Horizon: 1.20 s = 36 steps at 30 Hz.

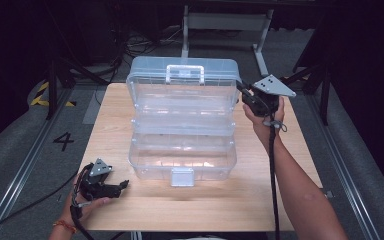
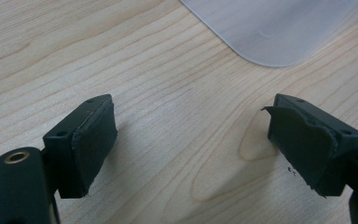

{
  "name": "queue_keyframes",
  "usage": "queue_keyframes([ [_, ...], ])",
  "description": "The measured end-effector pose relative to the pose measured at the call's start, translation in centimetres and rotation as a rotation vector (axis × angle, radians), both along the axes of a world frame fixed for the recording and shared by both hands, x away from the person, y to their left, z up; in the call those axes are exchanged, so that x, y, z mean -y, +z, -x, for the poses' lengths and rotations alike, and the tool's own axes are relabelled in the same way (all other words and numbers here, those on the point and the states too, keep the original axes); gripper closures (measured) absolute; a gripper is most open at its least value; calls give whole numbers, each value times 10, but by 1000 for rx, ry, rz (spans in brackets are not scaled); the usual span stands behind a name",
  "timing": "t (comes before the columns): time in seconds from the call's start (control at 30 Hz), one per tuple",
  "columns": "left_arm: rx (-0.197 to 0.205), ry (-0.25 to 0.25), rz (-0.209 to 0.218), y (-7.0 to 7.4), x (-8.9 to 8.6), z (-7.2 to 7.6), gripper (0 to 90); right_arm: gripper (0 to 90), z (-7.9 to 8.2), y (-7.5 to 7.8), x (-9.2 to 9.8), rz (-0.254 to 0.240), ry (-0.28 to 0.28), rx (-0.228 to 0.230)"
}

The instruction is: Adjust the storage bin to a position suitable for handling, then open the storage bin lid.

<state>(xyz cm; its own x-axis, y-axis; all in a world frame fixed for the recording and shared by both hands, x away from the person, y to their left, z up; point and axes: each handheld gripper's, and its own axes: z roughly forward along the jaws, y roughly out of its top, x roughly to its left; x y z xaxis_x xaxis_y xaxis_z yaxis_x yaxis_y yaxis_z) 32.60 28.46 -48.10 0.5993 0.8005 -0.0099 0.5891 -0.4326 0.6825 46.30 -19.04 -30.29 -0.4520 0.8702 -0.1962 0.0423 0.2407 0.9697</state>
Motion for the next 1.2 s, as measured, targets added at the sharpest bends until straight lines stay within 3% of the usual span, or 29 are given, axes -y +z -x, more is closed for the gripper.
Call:
queue_keyframes([
  [0.47,-1,-5,2,0,0,-1,157,838,-24,3,-3,4,-14,-21],
  [0.83,5,-5,3,0,1,-2,156,843,-30,4,-3,0,-17,-30],
  [1.2,7,-5,1,0,1,-2,156,842,-46,4,-2,-18,-8,-64],
])
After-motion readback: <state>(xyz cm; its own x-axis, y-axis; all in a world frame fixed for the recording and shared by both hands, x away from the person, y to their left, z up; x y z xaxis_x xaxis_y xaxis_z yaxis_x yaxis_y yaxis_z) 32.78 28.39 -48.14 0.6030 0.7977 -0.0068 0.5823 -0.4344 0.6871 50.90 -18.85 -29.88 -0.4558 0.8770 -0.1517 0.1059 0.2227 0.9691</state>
